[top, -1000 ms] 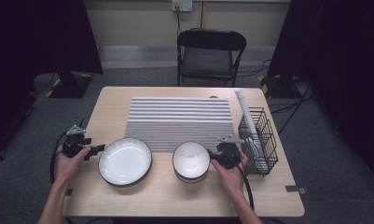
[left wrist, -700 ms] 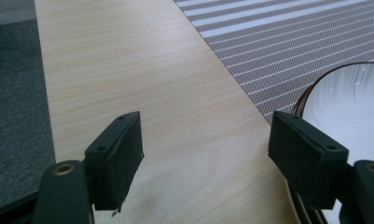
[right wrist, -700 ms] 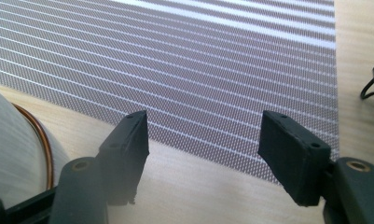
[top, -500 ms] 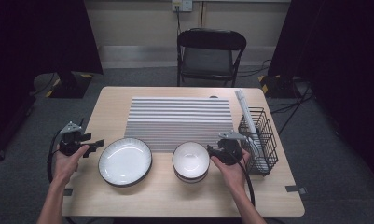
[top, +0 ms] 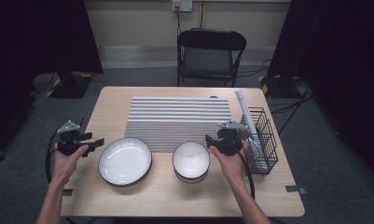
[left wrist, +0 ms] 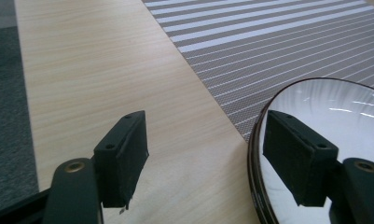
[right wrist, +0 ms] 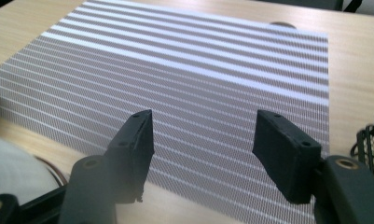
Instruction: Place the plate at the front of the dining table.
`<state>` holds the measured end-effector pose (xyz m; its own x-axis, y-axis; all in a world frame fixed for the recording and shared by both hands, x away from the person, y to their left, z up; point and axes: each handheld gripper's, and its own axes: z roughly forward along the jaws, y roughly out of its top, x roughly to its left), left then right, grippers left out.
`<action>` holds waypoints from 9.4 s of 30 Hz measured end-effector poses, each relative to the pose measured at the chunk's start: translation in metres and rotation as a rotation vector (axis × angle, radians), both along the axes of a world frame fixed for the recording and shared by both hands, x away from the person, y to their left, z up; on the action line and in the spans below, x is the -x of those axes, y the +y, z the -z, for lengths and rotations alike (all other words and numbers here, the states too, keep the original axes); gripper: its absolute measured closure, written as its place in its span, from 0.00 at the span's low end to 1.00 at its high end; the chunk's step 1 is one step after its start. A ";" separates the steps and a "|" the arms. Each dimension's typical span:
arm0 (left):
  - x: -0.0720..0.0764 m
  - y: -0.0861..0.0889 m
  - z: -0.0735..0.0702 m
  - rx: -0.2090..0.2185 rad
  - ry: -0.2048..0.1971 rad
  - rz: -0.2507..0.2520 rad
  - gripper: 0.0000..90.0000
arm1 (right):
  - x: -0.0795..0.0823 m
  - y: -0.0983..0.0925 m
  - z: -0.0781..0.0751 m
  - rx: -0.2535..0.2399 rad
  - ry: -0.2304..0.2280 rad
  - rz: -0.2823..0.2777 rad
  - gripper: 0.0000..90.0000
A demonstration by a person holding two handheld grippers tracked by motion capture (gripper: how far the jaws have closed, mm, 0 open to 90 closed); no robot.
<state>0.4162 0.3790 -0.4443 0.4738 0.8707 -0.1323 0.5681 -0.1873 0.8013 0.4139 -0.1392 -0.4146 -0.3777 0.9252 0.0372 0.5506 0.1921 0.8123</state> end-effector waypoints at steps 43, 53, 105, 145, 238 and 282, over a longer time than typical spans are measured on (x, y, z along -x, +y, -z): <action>0.013 -0.023 -0.015 0.052 -0.003 0.091 0.39 | -0.033 0.092 -0.055 -0.118 -0.066 -0.412 0.54; 0.016 -0.018 -0.013 0.067 -0.008 0.087 0.41 | -0.032 0.126 -0.058 -0.164 -0.050 -0.499 0.55; 0.011 -0.008 -0.002 0.097 0.034 0.110 0.70 | -0.045 0.251 -0.008 -0.200 0.137 -0.657 0.67; 0.003 -0.008 0.016 0.120 0.082 0.113 0.85 | -0.059 0.223 0.038 -0.162 0.215 -0.446 0.91; 0.001 -0.007 0.019 0.174 0.104 0.111 0.97 | -0.056 0.222 0.052 -0.223 0.255 -0.444 0.91; -0.003 -0.002 0.015 0.208 0.069 0.080 0.98 | -0.056 0.223 0.049 -0.206 0.221 -0.441 0.94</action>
<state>0.4189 0.3770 -0.4596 0.5237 0.7813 -0.3397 0.6128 -0.0685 0.7873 0.4700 0.0836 -0.4640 -0.6915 0.6455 0.3243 0.6160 0.2925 0.7314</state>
